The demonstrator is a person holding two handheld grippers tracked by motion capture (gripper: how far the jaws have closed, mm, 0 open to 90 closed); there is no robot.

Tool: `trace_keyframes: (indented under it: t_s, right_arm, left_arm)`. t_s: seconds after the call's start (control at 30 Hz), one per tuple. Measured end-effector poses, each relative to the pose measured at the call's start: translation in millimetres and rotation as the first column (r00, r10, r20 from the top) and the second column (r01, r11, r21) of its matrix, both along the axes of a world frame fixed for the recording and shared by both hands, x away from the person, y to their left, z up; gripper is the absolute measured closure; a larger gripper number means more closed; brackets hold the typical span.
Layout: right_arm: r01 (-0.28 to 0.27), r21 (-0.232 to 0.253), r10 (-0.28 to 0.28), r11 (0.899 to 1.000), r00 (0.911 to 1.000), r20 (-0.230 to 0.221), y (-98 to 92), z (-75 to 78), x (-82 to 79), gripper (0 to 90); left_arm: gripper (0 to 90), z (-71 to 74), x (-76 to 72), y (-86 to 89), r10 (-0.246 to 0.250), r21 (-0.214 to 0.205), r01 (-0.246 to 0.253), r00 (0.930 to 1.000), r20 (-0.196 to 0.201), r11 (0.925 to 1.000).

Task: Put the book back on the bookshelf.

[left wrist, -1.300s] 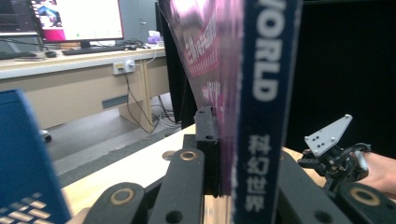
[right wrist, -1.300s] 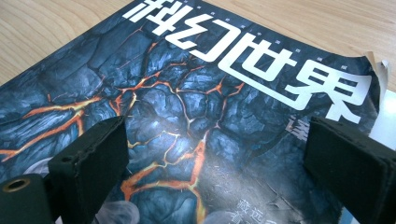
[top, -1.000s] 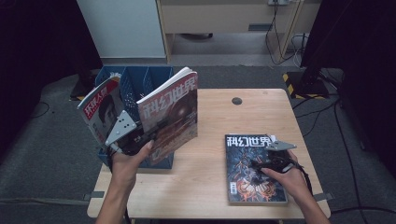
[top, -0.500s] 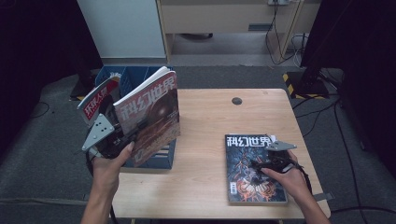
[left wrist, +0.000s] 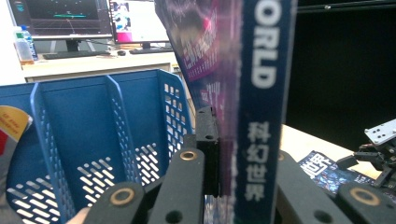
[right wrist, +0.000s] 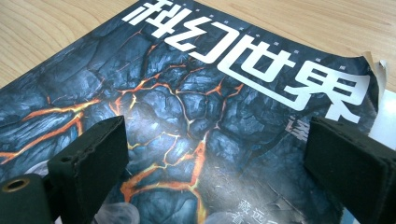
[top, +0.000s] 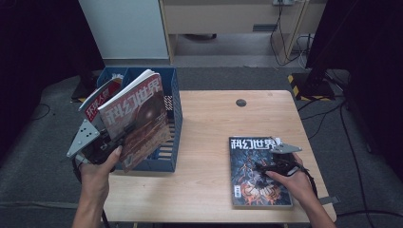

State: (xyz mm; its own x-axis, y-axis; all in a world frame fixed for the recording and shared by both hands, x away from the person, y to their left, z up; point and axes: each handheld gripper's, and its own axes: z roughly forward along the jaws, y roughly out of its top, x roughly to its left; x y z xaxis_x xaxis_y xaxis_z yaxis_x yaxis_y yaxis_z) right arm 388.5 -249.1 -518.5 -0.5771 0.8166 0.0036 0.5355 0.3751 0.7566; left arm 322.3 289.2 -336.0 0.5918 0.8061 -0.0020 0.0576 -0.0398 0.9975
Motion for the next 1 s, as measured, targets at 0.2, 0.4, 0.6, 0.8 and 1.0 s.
trace_keyframes:
  t_s: [0.2,0.4,0.6,0.8,1.0]
  right_arm:
    - [-0.003,0.002,0.003,1.0,1.0,0.0,-0.3,-0.2,0.1,6.7]
    - [-0.003,0.003,0.003,1.0,1.0,0.002,-0.5,-0.5,-0.2,6.7]
    - [0.002,0.01,-0.002,1.0,1.0,0.004,-0.1,-0.9,-0.6,6.7]
    - [0.003,0.011,-0.003,1.0,1.0,0.004,-0.1,-1.0,-0.7,6.7]
    - [0.001,0.009,-0.002,1.0,1.0,0.005,-0.2,-1.0,-0.7,6.7]
  left_arm:
    - [84.2,5.1,2.5,5.6,0.016,0.007,-0.017,0.9998,0.009,0.9998]
    - [84.1,8.9,6.1,9.5,0.035,0.009,-0.035,0.9993,0.013,0.9993]
    - [84.2,12.9,9.4,21.2,0.072,0.01,-0.072,0.9973,0.018,0.9974]
    - [84.1,17.5,9.6,31.3,0.109,0.02,-0.11,0.9938,0.022,0.9938]
    - [84.2,22.8,10.3,41.4,0.144,0.013,-0.144,0.9892,0.029,0.9894]
